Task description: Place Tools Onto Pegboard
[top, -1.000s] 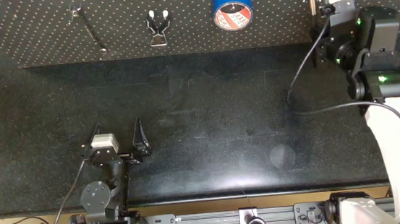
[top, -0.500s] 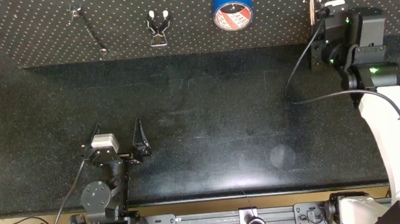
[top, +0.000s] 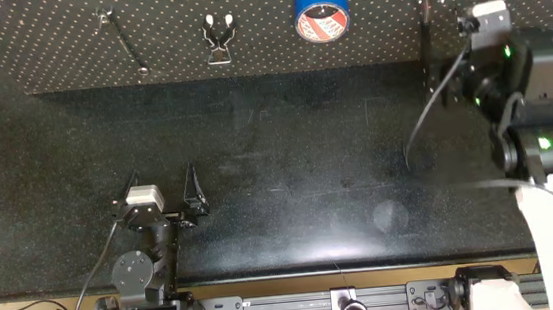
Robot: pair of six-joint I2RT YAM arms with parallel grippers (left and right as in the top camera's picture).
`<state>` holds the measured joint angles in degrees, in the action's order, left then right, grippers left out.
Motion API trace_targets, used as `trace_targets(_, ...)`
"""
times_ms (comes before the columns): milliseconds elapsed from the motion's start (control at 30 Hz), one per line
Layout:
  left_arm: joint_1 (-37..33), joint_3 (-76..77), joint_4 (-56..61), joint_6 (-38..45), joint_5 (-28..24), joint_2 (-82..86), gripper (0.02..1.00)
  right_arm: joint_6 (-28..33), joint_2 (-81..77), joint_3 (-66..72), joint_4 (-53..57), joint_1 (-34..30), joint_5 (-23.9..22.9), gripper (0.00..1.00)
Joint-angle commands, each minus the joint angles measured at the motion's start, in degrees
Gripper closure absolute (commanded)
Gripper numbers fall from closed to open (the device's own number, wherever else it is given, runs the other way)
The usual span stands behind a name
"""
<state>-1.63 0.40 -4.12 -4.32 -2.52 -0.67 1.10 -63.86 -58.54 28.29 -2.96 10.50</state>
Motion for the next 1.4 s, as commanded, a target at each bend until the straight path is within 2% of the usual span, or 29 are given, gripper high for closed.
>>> trace_targets(33,-0.24,-0.09,-0.44,0.33,0.39,0.48,0.023,-8.61,12.15,16.17,-13.68,0.00,-1.07,0.064)
trace_targets(100,-0.24,-0.09,-0.44,0.33,0.39,0.48,0.020,-16.13,19.04,28.06,-26.16,0.02,-0.85,0.062)
trace_targets(133,-0.24,-0.09,-0.44,0.33,0.39,0.48,0.023,-17.20,23.85,34.88,-32.79,0.09,-0.79,0.062)
trace_targets(233,-0.24,-0.09,-0.44,0.33,0.37,0.48,0.023,-16.65,36.48,48.04,-42.80,0.11,-0.83,0.062)
trace_targets(300,-0.24,-0.09,-0.44,0.33,0.37,0.48,0.023,-14.10,40.63,52.26,-45.27,0.11,-0.85,0.062)
trace_targets(400,-0.24,-0.09,-0.44,0.33,0.39,0.48,0.023,-12.37,48.81,57.09,-45.38,0.11,-0.87,0.062)
trace_targets(533,-0.24,-0.09,-0.44,0.33,0.39,0.48,0.023,-4.90,54.69,58.31,-43.25,0.11,-0.85,0.062)
trace_targets(667,-0.24,-0.09,-0.44,0.33,0.39,0.48,0.023,-3.32,55.19,58.31,-31.50,0.11,-0.92,0.060)
trace_targets(733,-0.24,-0.09,-0.44,0.33,0.39,0.48,0.023,0.20,55.67,58.31,-29.05,0.11,-1.09,0.060)
trace_targets(767,-0.24,-0.09,-0.44,0.33,0.39,0.48,0.023,0.48,58.40,58.31,-24.52,0.13,-1.09,0.060)
trace_targets(900,-0.24,-0.09,-0.44,0.33,0.39,0.48,0.023,0.72,63.82,58.31,-24.79,0.68,-1.55,0.060)
trace_targets(1400,-0.24,-0.09,-0.44,0.33,0.39,0.48,0.023,0.72,63.80,58.31,-24.85,0.70,-1.53,0.060)
